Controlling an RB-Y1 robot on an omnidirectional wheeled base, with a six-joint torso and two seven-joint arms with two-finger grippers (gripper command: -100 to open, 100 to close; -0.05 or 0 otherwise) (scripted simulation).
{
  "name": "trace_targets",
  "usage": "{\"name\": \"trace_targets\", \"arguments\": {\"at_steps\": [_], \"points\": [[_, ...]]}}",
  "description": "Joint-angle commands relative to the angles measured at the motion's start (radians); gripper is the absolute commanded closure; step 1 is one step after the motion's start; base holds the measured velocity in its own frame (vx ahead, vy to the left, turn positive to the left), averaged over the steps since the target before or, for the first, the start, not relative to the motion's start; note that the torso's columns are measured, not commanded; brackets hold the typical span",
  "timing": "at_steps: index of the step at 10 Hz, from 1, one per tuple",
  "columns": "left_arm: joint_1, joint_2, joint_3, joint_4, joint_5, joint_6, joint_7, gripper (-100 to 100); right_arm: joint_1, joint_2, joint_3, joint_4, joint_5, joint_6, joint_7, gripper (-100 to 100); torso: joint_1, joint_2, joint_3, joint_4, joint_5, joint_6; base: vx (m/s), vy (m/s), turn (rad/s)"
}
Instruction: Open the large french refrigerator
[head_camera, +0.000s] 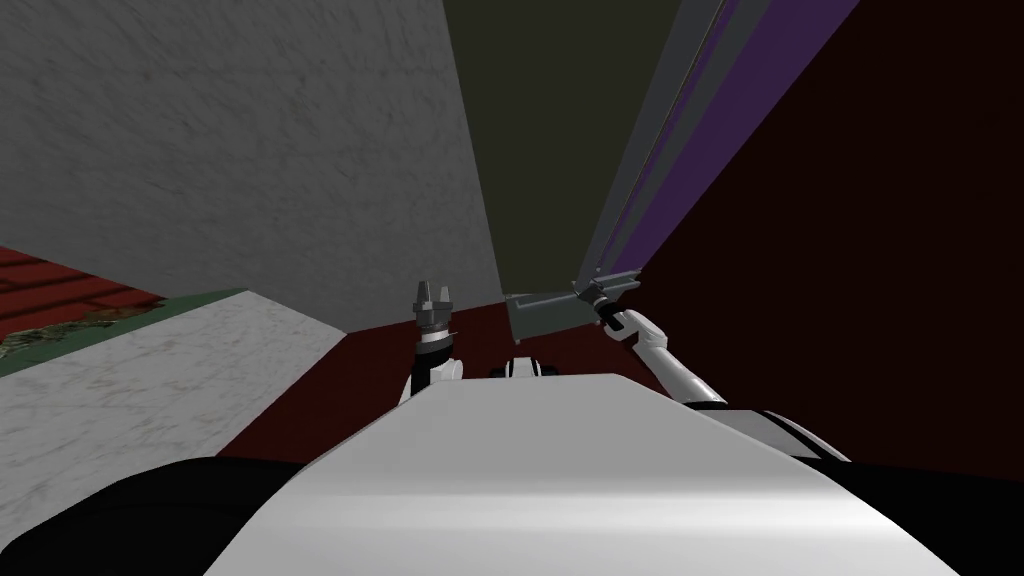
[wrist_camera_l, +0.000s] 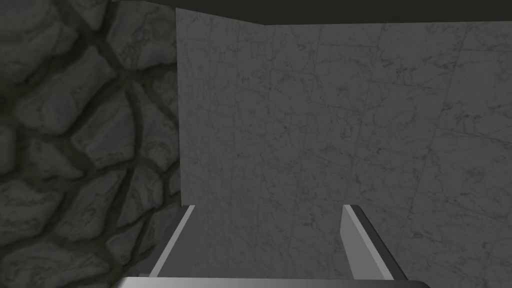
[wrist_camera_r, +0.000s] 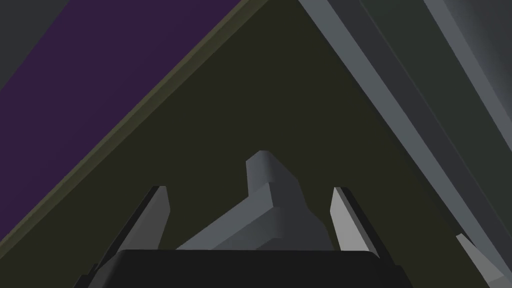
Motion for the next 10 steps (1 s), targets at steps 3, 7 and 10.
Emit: {"name": "trace_targets", "arguments": {"at_steps": [3,7,10], "points": [[0.0,0.0,0.0,0.0,0.0,0.0,0.0,0,0.064,-0.027,-0.015,-0.035,-0.012,-0.05,-0.007,100,0.002,0.009,0.005,0.005,0.003,0.003,0.038,0.088,-0.11],[0.0,0.0,0.0,0.0,0.0,0.0,0.0,0,0.066,-0.012,-0.061,-0.035,-0.01,-0.003,0.0,100,0.006,0.008,0.005,0.006,0.004,-0.002,-0.066,0.174,-0.123],[0.0,0.0,0.0,0.0,0.0,0.0,0.0,0,0.064,-0.001,-0.094,-0.036,-0.009,0.034,0.007,100,0.007,0.009,0.005,0.007,0.006,-0.002,-0.103,0.204,-0.119]]}}
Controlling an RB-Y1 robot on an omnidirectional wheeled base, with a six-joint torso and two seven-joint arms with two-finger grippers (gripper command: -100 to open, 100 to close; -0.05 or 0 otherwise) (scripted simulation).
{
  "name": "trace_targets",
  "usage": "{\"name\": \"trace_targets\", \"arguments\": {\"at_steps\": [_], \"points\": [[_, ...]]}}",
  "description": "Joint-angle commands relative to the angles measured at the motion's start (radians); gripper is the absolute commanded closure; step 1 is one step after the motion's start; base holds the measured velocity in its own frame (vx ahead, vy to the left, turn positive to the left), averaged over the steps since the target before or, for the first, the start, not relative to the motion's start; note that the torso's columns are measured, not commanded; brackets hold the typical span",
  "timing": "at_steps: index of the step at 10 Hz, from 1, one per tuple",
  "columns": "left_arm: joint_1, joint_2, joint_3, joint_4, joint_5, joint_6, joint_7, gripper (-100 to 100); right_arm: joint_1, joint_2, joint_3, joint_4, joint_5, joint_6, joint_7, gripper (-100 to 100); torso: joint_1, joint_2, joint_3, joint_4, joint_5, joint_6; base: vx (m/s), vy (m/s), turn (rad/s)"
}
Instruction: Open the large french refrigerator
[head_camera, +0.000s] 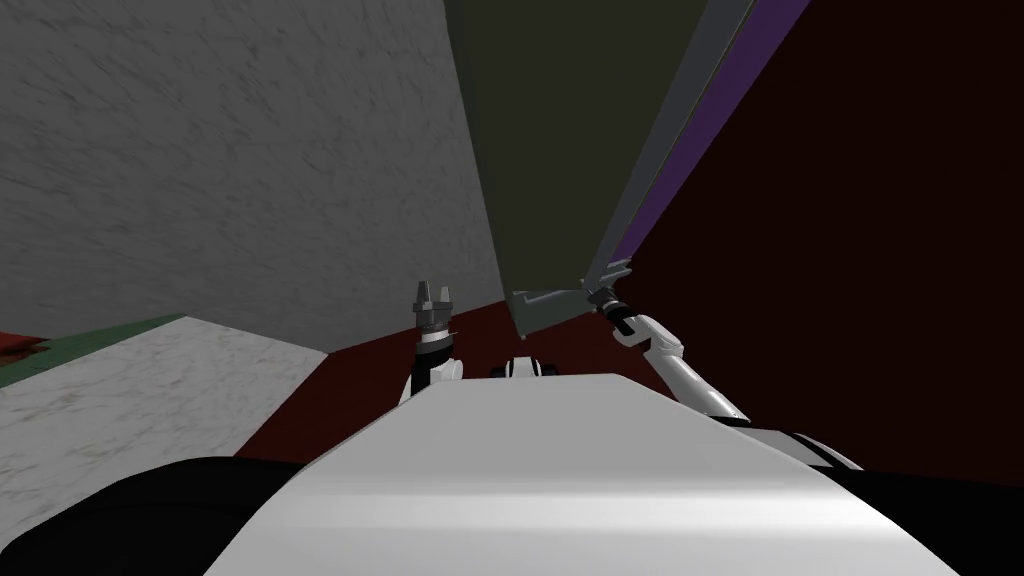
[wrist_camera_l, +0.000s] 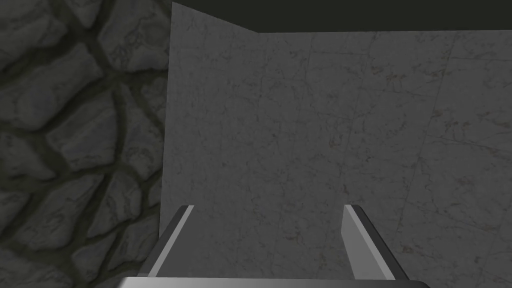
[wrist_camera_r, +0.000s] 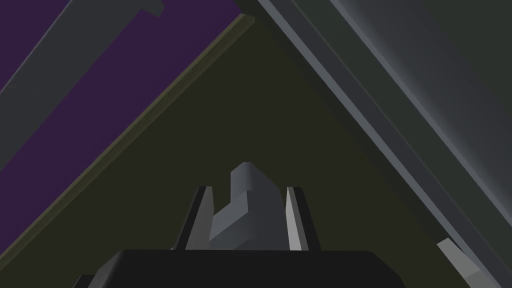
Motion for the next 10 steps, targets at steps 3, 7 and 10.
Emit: {"name": "trace_targets", "arguments": {"at_steps": [3,7,10], "points": [[0.0,0.0,0.0,0.0,0.0,0.0,0.0,0,-0.011,0.013,-0.054,-0.009,0.001,0.058,0.008,100,-0.001,0.001,0.001,0.002,0.002,0.001,-0.1,0.198,-0.116],[0.0,0.0,0.0,0.0,0.0,0.0,0.0,0,-0.004,0.039,-0.083,0.01,0.012,0.083,0.021,100,0.0,-0.002,-0.001,-0.001,0.0,0.002,-0.037,0.17,-0.103],[0.0,0.0,0.0,0.0,0.0,0.0,0.0,0,-0.007,0.059,-0.124,0.005,0.023,0.119,0.032,100,0.002,-0.002,-0.001,-0.001,0.001,-0.001,-0.055,0.245,-0.139]]}}
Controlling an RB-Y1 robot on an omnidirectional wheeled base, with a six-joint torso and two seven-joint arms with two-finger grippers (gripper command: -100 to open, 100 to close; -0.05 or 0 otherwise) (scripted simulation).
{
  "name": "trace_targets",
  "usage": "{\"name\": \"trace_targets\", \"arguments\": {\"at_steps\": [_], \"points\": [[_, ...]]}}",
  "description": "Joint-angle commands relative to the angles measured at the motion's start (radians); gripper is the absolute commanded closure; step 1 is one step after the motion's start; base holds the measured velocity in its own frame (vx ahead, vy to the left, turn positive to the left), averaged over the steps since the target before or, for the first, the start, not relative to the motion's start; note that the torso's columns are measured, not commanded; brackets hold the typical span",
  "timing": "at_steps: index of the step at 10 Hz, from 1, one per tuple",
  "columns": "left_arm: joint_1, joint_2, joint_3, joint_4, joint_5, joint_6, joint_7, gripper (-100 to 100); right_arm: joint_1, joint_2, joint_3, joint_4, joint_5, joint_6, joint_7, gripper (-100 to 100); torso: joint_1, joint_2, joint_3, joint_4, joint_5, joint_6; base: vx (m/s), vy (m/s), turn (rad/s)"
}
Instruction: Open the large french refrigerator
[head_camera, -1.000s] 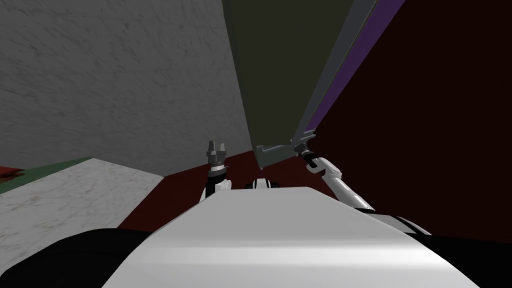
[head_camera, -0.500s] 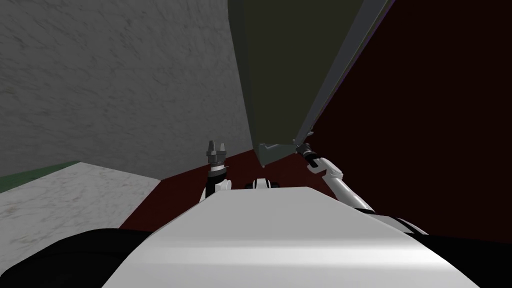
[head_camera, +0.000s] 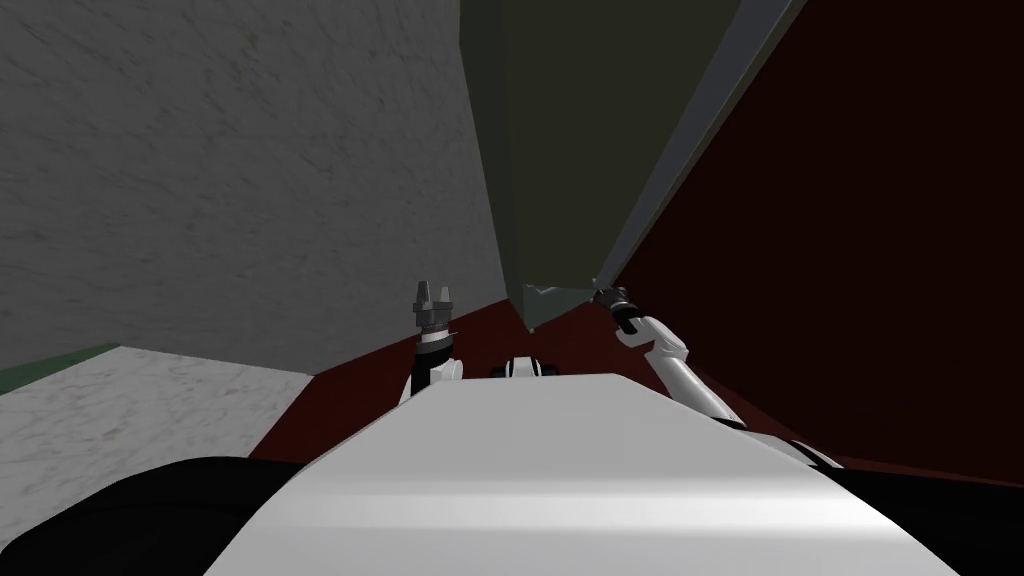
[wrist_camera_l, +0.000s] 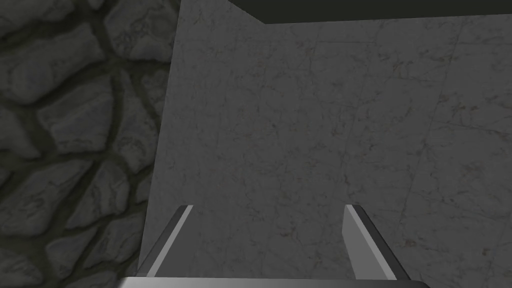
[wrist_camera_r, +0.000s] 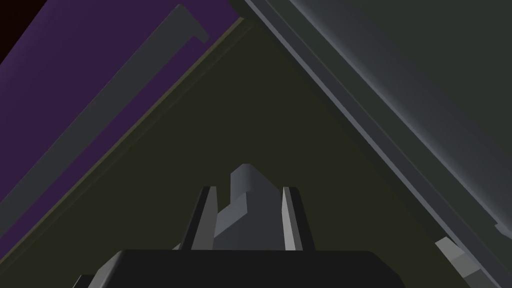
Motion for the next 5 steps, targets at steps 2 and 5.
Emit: {"name": "trace_targets", "arguments": {"at_steps": [2,5], "points": [[0.0,0.0,0.0,0.0,0.0,0.0,0.0,0,-0.011,0.015,-0.048,-0.016,0.009,0.045,0.01,100,-0.002,0.0,0.0,0.002,0.001,-0.001,-0.042,0.233,-0.134],[0.0,0.0,0.0,0.0,0.0,0.0,0.0,0,-0.002,0.023,-0.058,-0.012,0.011,0.069,0.013,100,0.001,0.006,0.003,0.004,0.003,0.002,-0.066,0.194,-0.096]]}}
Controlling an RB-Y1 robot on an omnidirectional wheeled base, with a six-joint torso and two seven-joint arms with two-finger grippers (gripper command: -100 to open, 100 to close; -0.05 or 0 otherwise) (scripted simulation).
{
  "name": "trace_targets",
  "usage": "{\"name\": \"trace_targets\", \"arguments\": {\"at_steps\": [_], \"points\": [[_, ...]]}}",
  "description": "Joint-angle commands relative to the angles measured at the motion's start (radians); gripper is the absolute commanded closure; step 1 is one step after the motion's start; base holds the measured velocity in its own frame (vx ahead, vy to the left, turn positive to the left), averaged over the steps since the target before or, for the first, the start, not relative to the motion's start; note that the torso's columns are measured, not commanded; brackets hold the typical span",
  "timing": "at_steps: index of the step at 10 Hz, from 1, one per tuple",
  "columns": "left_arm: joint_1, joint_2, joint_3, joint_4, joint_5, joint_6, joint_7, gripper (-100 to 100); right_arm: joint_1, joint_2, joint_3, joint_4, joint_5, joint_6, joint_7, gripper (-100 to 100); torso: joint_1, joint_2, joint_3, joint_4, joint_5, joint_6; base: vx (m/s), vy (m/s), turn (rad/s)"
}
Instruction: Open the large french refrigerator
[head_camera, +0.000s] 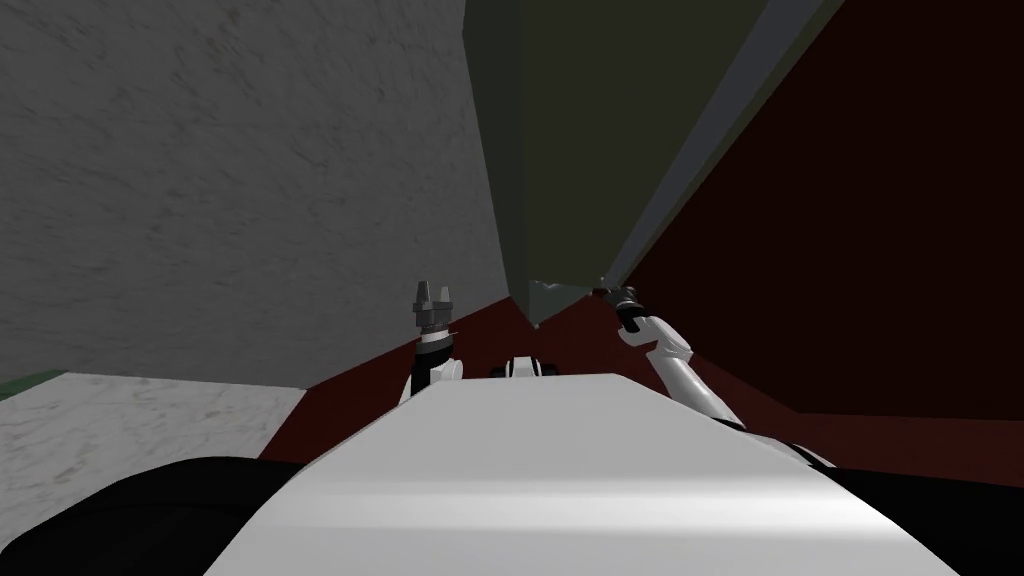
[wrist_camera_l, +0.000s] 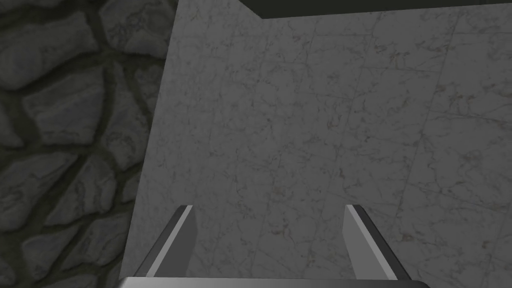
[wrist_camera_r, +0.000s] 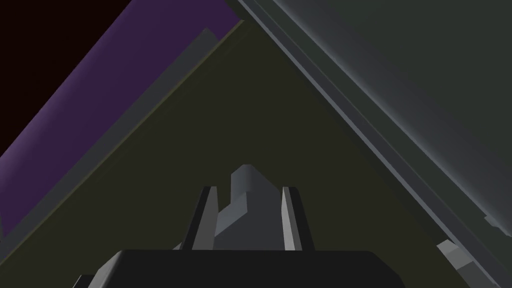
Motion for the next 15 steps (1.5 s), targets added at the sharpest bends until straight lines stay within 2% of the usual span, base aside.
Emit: {"name": "trace_targets", "arguments": {"at_steps": [1,3,6,7,9,12,15], "points": [[0.0,0.0,0.0,0.0,0.0,0.0,0.0,0,0.006,0.022,-0.029,-0.004,0.014,0.025,0.007,100,-0.007,-0.003,-0.002,-0.001,-0.001,-0.002,-0.006,0.193,-0.194],[0.0,0.0,0.0,0.0,0.0,0.0,0.0,0,0.006,0.04,-0.059,-0.015,0.027,0.045,0.014,100,0.003,-0.006,-0.003,-0.003,0.0,0.004,0.01,0.339,-0.184],[0.0,0.0,0.0,0.0,0.0,0.0,0.0,0,0.007,0.067,-0.103,-0.032,0.047,0.075,0.024,100,-0.002,-0.007,-0.004,-0.001,0.0,-0.005,-0.005,0.267,-0.13],[0.0,0.0,0.0,0.0,0.0,0.0,0.0,0,0.002,0.017,-0.073,0.0,0.009,0.108,0.007,-100,0.0,-0.006,-0.004,-0.001,0.001,-0.005,-0.056,0.112,0.059],[0.0,0.0,0.0,0.0,0.0,0.0,0.0,0,-0.01,-0.025,-0.057,0.009,-0.021,0.141,-0.007,-100,-0.018,-0.009,-0.005,-0.007,-0.009,-0.001,-0.083,-0.014,0.147],[0.0,0.001,0.0,0.0,0.0,0.0,0.0,0,-0.028,-0.089,-0.033,0.024,-0.066,0.189,-0.029,-100,-0.009,-0.007,-0.004,-0.004,-0.003,0.005,-0.065,-0.022,0.095],[0.0,0.0,0.0,0.0,0.0,0.0,0.0,0,-0.046,-0.153,-0.009,0.039,-0.11,0.237,-0.05,-100,-0.003,0.0,0.0,-0.002,-0.001,0.005,-0.055,0.008,0.078]]}}
